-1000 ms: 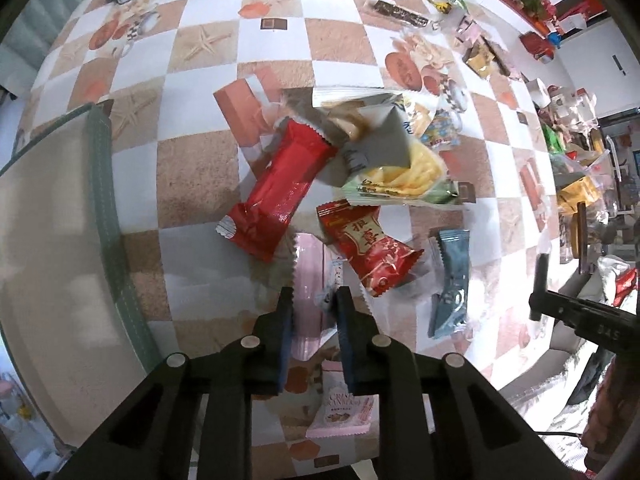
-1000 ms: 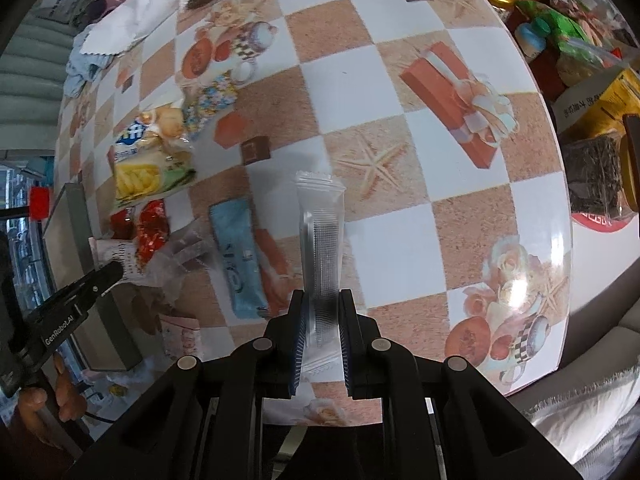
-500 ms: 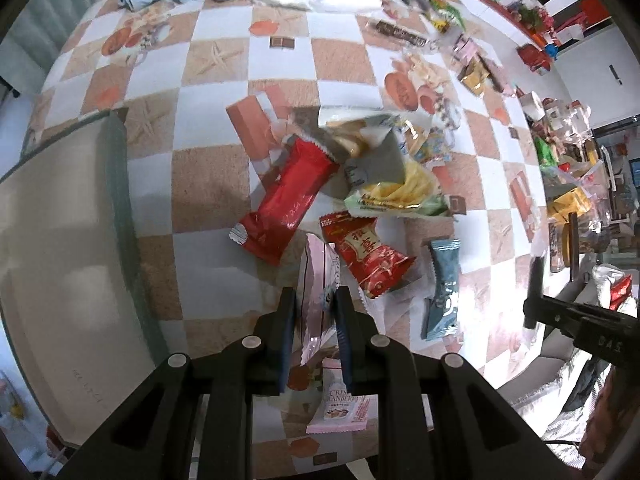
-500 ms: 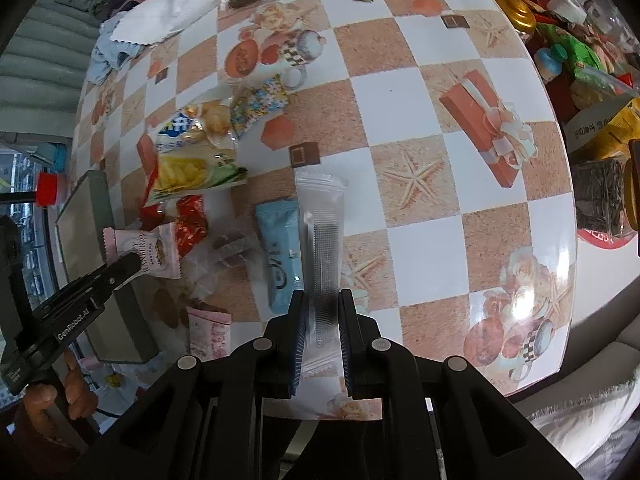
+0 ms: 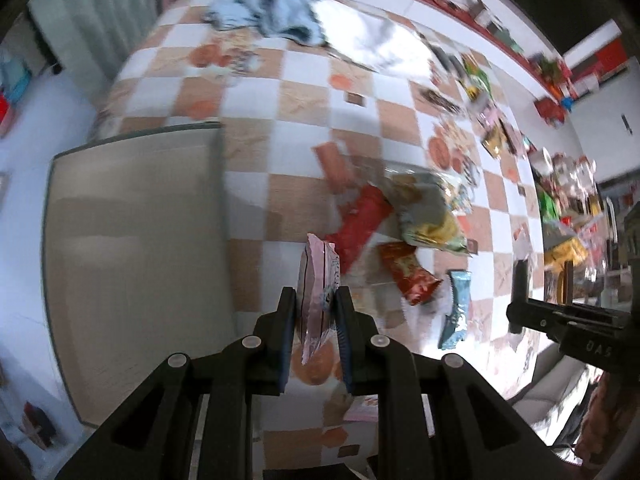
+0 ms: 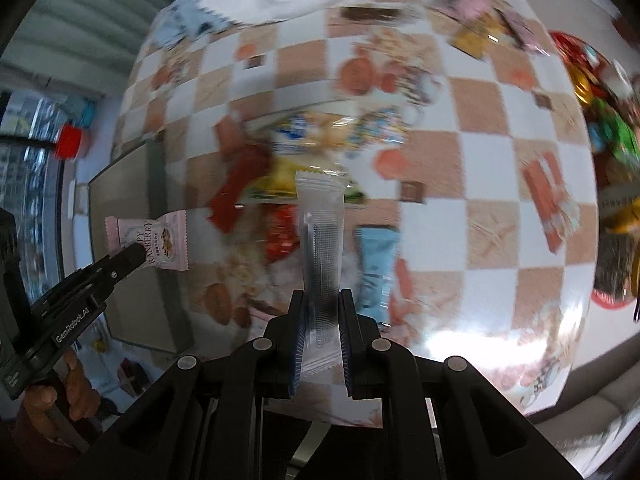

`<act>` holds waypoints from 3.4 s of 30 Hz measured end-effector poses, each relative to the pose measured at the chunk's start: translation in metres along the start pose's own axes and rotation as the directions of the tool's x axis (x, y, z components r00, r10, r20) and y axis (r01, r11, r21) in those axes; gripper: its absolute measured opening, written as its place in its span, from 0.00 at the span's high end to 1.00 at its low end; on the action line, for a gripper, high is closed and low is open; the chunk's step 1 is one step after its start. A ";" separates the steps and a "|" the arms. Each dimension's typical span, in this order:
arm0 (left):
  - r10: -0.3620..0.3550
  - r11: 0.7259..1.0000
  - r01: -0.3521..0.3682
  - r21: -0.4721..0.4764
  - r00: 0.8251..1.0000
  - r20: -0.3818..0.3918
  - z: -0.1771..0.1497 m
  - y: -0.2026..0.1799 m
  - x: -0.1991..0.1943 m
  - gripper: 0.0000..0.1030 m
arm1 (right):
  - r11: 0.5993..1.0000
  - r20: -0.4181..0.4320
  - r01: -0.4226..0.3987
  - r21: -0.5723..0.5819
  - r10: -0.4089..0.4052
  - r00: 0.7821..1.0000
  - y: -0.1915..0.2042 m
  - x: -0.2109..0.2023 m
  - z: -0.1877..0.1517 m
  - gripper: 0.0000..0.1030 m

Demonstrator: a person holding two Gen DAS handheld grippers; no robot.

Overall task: Organize snacks
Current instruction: 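Lift both held packets and carry them toward the beige tray, then open both tools to drop the packets into the beige tray, then grasp another pink Crispy Cranberry bag with left tool while right grasps light-blue packet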

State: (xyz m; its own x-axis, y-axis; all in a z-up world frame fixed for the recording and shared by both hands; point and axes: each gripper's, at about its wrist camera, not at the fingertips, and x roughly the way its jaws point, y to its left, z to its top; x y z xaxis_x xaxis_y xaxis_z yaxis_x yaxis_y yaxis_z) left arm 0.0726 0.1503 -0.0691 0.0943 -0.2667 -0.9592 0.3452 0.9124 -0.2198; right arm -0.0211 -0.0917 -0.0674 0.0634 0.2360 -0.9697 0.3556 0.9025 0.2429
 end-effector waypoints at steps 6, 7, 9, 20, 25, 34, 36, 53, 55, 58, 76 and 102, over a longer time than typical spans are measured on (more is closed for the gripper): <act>0.034 0.994 -0.030 -0.101 0.999 0.038 -0.013 0.046 -0.018 0.79 | 0.991 -0.024 -0.014 -0.135 0.011 1.000 0.060 0.012 0.008 0.83; 0.041 0.993 -0.036 -0.116 0.998 0.042 -0.015 0.053 -0.021 0.79 | 0.988 -0.028 -0.017 -0.154 0.013 1.000 0.069 0.014 0.008 0.83; 0.057 0.987 -0.049 -0.153 0.997 0.047 -0.022 0.069 -0.025 0.79 | 0.979 -0.042 -0.025 -0.201 0.017 0.999 0.090 0.020 0.009 0.83; 0.112 0.961 -0.107 -0.256 0.994 0.006 -0.056 0.129 -0.025 0.79 | 0.913 -0.130 -0.070 -0.403 0.019 0.991 0.188 0.059 0.001 0.83; 0.117 0.957 -0.118 -0.263 0.993 -0.022 -0.064 0.138 -0.018 0.79 | 0.887 -0.166 -0.084 -0.454 0.009 0.986 0.217 0.076 -0.005 0.83; 0.143 0.952 -0.157 -0.262 0.987 -0.072 -0.071 0.147 -0.009 0.45 | 0.876 -0.214 -0.108 -0.470 0.006 0.977 0.240 0.097 -0.006 0.83; 0.176 0.945 -0.183 -0.272 0.983 -0.051 -0.072 0.149 -0.013 0.29 | 0.882 -0.224 -0.104 -0.460 -0.002 0.975 0.238 0.101 -0.005 0.83; 0.144 0.983 -0.148 -0.106 0.989 -0.041 -0.044 0.097 -0.007 0.22 | 0.995 -0.176 -0.010 -0.104 -0.009 0.984 0.090 0.077 0.001 0.10; 0.133 0.990 -0.135 -0.041 0.990 -0.049 -0.039 0.080 -0.003 0.22 | 1.000 -0.169 0.014 -0.018 -0.017 0.985 0.062 0.073 -0.004 0.10; 0.117 0.993 -0.114 0.044 0.991 -0.067 -0.036 0.056 0.003 0.22 | 0.989 -0.181 0.057 0.134 -0.033 0.983 0.014 0.073 -0.013 0.10; 0.107 0.896 0.048 0.442 0.942 -0.318 -0.077 -0.079 0.077 0.22 | 0.928 -0.280 0.081 0.364 0.026 0.960 -0.083 0.091 -0.070 0.10; 0.289 0.910 -0.163 0.381 0.909 -0.302 -0.077 -0.085 0.137 0.20 | 0.954 -0.301 0.124 0.273 -0.038 0.953 -0.102 0.100 -0.081 0.10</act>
State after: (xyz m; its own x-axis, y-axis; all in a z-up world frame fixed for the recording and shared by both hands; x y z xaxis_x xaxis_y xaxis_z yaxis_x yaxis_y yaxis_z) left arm -0.0154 0.0599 -0.1951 -0.0963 0.1146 -0.9887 0.6547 0.7555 0.0238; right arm -0.1262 -0.1307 -0.1874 -0.2339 0.2991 -0.9251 0.6016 0.7920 0.1040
